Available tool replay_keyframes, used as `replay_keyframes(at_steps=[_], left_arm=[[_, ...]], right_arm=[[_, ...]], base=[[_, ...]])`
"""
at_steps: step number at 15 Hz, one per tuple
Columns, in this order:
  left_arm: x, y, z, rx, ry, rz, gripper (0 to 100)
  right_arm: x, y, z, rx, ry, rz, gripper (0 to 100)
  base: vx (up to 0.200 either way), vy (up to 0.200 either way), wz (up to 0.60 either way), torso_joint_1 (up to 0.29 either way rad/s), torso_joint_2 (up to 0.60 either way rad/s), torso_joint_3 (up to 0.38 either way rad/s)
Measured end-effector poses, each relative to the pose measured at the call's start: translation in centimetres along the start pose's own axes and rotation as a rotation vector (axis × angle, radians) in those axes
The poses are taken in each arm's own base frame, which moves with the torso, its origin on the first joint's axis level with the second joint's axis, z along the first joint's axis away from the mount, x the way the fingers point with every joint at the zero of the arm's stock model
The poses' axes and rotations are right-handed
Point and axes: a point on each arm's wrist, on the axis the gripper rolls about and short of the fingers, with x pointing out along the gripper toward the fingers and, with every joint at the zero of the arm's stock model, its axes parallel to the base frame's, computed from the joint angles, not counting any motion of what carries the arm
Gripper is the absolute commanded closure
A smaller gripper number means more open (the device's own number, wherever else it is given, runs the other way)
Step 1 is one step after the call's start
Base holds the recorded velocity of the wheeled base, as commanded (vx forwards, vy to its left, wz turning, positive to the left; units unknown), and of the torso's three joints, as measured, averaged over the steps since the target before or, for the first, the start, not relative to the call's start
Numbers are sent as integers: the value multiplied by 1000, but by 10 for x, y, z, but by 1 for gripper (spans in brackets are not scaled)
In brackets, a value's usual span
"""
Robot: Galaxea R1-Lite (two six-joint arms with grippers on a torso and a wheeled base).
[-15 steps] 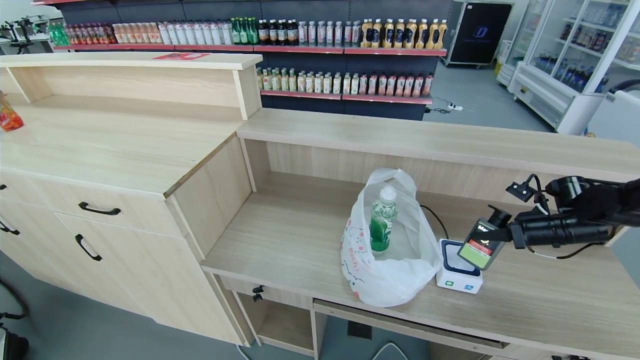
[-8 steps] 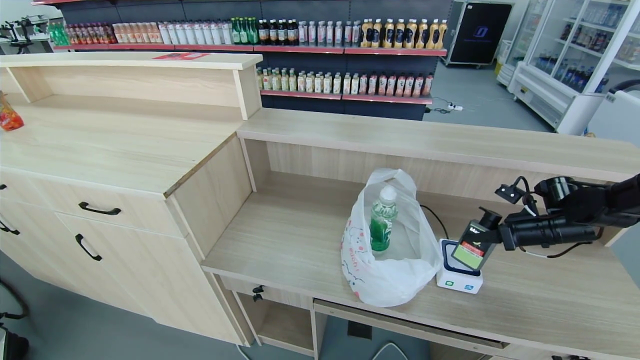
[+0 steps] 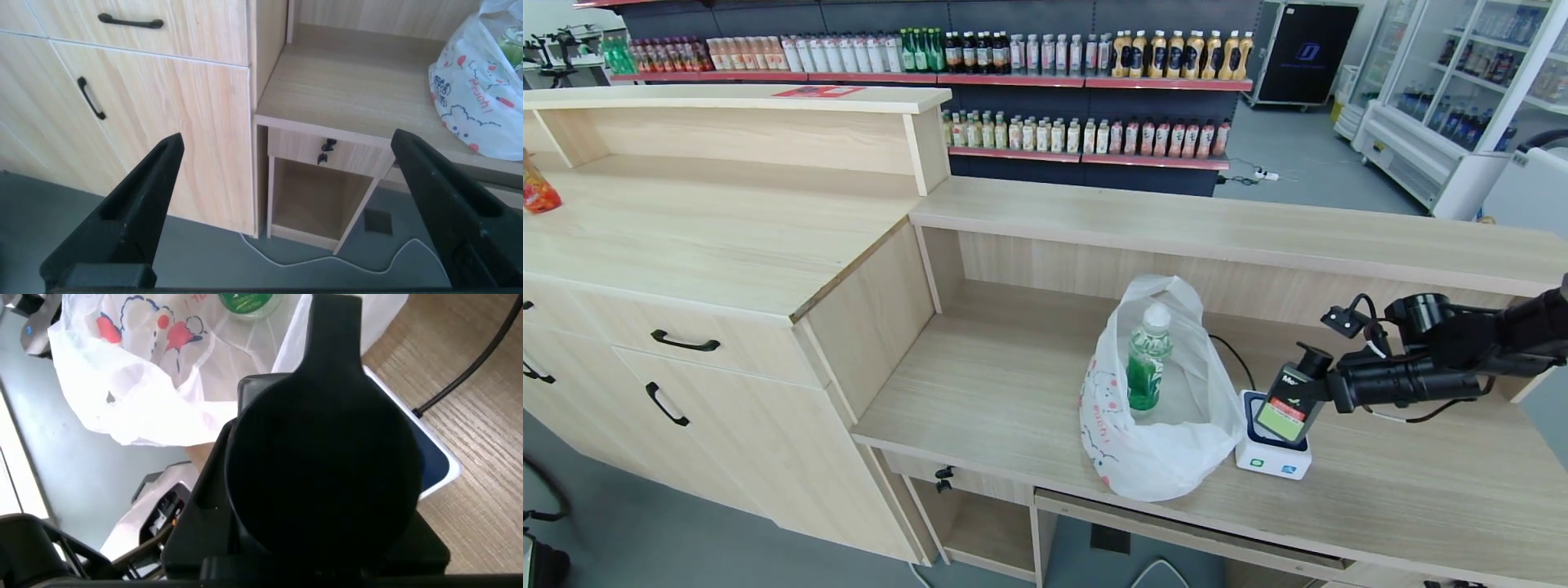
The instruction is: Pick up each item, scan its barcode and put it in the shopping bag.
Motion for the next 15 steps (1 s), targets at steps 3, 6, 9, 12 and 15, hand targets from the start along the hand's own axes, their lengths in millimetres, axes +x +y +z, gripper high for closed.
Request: replay_keyframes(at_steps=[3,6,9,12,15], left_arm=[[0,0,0,0,0,0,0],[0,0,0,0,0,0,0],[0,0,0,0,0,0,0],[0,0,0,0,0,0,0],[0,0,0,0,0,0,0]], right_arm=[[1,0,-1,1,3,0,100],[1,-1,-1,-4,0,-1,100],[7,-2,3,-40,-21,-5,100],[10,-1,-1,-27,-12,5,100],[11,0,-4,-18,-5,10,100]], base=[[0,0,0,0,0,0],[0,0,0,0,0,0],[0,0,0,0,0,0],[0,0,0,0,0,0],[0,0,0,0,0,0]])
